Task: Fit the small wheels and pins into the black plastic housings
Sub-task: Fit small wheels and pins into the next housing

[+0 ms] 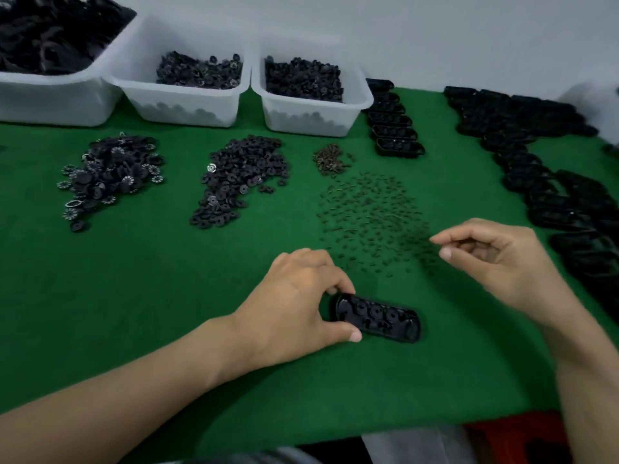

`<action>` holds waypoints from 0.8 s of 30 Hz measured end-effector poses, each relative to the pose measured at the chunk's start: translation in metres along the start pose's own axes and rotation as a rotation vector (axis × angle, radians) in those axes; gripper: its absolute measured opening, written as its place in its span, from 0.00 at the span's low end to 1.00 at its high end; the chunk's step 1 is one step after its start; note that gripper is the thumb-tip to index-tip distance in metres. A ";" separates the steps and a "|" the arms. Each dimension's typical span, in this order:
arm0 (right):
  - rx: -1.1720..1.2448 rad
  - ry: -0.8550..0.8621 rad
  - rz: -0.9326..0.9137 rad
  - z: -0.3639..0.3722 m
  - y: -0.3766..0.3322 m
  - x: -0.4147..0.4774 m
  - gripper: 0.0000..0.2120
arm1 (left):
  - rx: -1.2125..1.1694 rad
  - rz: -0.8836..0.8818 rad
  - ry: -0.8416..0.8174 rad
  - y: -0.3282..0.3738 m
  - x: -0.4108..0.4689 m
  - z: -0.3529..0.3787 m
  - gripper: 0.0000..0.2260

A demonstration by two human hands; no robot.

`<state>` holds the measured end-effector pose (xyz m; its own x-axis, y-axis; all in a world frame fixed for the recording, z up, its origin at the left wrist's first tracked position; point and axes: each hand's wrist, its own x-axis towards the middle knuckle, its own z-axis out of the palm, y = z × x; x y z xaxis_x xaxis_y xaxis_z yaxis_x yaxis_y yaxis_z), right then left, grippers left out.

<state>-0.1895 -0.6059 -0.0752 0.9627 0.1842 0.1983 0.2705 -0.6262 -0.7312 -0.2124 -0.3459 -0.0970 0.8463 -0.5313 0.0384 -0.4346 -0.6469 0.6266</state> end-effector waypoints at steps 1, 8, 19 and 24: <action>-0.018 0.002 0.017 -0.005 0.003 -0.003 0.12 | 0.005 -0.005 0.009 0.006 0.004 0.006 0.17; -0.182 -0.098 0.099 -0.018 0.015 -0.011 0.09 | -0.006 -0.065 0.100 0.033 0.016 0.035 0.19; -0.263 -0.242 -0.022 -0.008 0.018 0.004 0.08 | -0.053 -0.119 0.155 0.033 0.016 0.039 0.23; -0.295 -0.237 -0.071 -0.008 0.013 -0.002 0.09 | -0.040 -0.113 0.155 0.033 0.016 0.039 0.22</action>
<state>-0.1875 -0.6202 -0.0794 0.9216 0.3833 0.0606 0.3613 -0.7903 -0.4949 -0.2257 -0.3973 -0.1061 0.9277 -0.3640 0.0832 -0.3239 -0.6737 0.6643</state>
